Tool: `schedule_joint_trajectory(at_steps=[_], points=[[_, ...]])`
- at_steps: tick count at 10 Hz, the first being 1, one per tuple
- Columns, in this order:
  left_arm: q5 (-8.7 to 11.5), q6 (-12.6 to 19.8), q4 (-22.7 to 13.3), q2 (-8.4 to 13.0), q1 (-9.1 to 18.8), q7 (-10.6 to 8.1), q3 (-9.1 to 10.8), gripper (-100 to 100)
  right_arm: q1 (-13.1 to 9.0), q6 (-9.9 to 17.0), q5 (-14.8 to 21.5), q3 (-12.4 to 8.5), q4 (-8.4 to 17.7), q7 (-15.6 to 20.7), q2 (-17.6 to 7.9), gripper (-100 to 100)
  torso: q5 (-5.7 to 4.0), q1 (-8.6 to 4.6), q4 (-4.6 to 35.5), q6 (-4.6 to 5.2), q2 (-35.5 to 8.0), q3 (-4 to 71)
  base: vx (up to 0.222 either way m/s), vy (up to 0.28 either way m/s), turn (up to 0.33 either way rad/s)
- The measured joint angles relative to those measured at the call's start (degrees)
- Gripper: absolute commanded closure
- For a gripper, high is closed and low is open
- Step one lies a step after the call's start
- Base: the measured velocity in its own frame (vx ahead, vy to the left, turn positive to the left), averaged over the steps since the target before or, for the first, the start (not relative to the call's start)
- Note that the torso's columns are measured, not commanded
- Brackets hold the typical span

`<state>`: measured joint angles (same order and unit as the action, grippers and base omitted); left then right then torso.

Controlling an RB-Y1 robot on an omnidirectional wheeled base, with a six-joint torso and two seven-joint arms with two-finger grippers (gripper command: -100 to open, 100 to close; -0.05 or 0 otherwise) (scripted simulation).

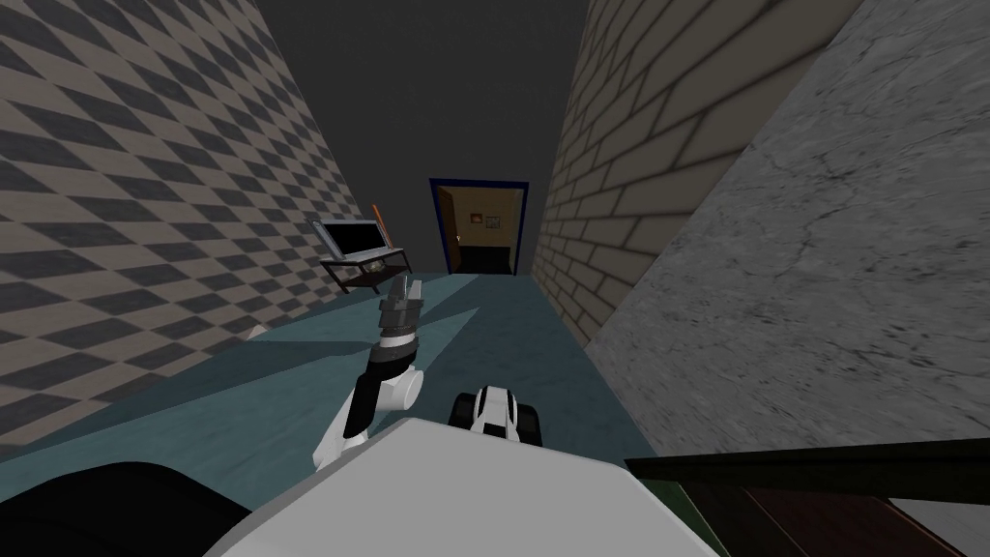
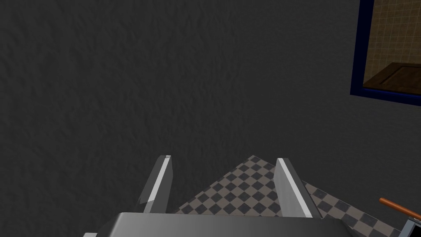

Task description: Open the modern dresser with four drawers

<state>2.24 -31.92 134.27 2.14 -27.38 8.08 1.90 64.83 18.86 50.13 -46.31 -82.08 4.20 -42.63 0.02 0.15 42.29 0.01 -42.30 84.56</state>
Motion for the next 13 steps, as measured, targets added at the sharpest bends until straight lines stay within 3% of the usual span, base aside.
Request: schedule_joint_trajectory(at_steps=[8, 9, 11, 13], points=[[0.0, 0.0, 0.0, 0.0, 0.0, 0.0, -0.02, 0, 1.1, -0.2, 0.0, 0.2, -1.8, -0.3, 0.2, 100, 0.04, 0.06, 0.0, 0.04, 0.0, 0.0, -0.007, 0.174, -0.032], [0.0, 0.0, 0.0, 0.0, 0.0, 0.0, -0.02, 0, 1.2, -0.1, 0.0, 0.3, -2.1, -0.4, 0.3, -100, 0.07, 0.03, 0.0, 0.01, 0.0, 0.0, 0.028, 0.094, -0.089], [0.0, 0.0, 0.0, 0.0, 0.0, 0.0, 0.0, 0, 3.9, -1.0, -1.5, -0.8, -2.9, -1.2, -0.7, -100, -0.1, -0.62, -0.1, -0.03, 0.2, 0.1, 0.068, -0.014, -0.076], [0.0, 0.0, 0.0, 0.0, 0.0, 0.0, 0.0, 0, 6.2, -2.3, -2.4, -2.3, -3.2, -2.2, -1.7, -100, -0.07, -0.37, 0.0, -0.02, 0.1, 0.1, 0.065, -0.042, -0.065]])
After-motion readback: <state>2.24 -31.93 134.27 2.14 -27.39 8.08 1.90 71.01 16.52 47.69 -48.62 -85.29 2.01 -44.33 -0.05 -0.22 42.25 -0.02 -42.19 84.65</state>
